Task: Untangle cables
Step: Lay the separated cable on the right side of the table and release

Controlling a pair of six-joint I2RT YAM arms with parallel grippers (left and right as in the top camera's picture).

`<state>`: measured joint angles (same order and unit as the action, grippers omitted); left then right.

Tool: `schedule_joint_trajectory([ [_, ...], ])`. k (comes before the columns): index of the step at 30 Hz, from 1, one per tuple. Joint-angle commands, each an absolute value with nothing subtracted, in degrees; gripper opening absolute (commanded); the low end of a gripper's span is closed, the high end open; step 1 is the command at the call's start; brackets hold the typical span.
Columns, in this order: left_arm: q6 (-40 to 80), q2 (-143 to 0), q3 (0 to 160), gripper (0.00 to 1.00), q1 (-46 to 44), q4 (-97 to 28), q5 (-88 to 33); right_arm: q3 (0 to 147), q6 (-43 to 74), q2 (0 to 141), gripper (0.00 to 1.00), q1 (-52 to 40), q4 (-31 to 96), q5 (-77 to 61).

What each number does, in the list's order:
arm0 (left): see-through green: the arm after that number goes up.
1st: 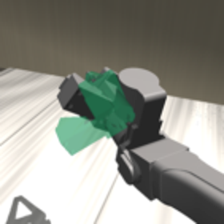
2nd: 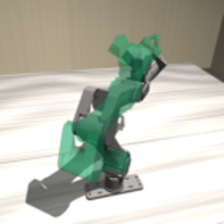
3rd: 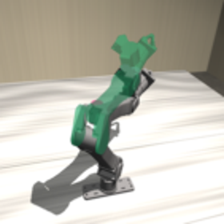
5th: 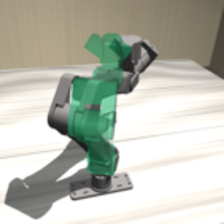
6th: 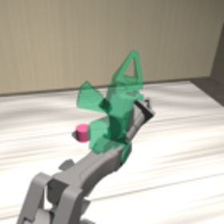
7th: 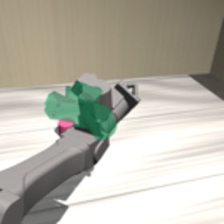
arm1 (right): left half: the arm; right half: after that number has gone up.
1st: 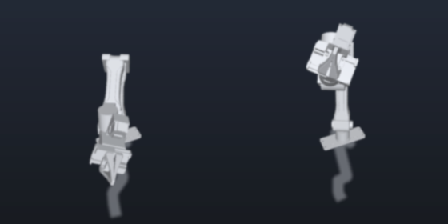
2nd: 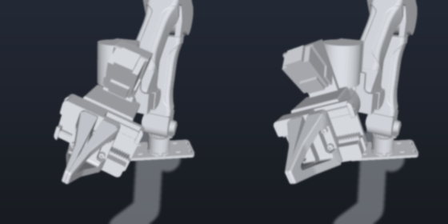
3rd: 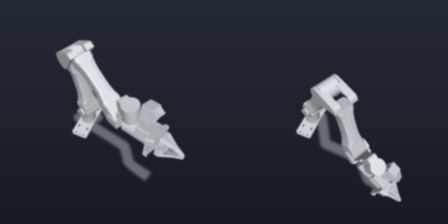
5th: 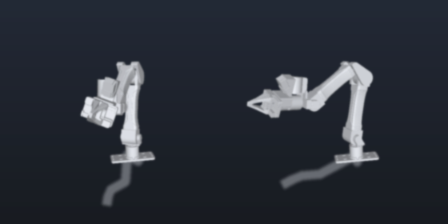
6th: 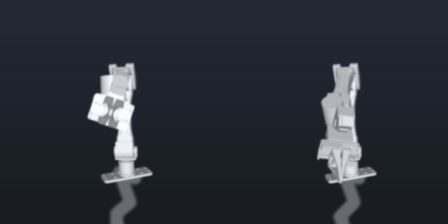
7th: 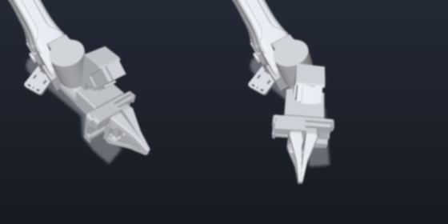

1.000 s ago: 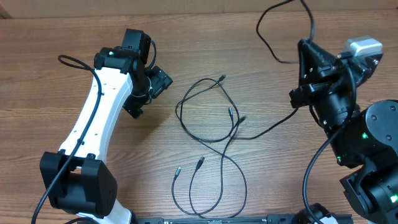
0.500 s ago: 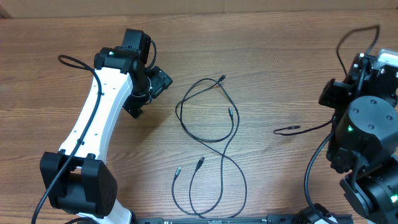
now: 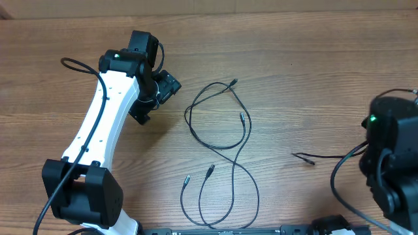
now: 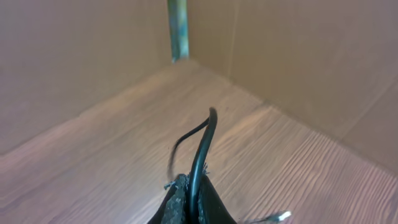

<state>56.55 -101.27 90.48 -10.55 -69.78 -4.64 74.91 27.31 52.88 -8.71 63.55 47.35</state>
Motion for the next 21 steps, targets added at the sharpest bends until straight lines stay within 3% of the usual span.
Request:
schedule_joint_trajectory([
  [1, 55.2, -100.4, 90.8, 1.0, -11.3, -69.7, -4.0, 76.0, 20.4, 55.0, 0.04, -6.3, 61.8, 27.7],
  [8, 55.2, -100.4, 90.8, 0.99, -11.3, -69.6, -3.8, 76.0, 7.2, 60.7, 0.04, -6.3, 59.6, -7.5],
  [18, 55.3, -100.4, 90.8, 0.99, -11.3, -69.4, -1.9, 76.0, 7.0, 62.1, 0.04, -6.3, 53.7, -37.2],
  [21, 55.2, -100.4, 90.8, 1.0, -11.3, -69.0, -1.9, 76.0, 7.0, 62.2, 0.04, -6.2, 53.9, -36.6],
])
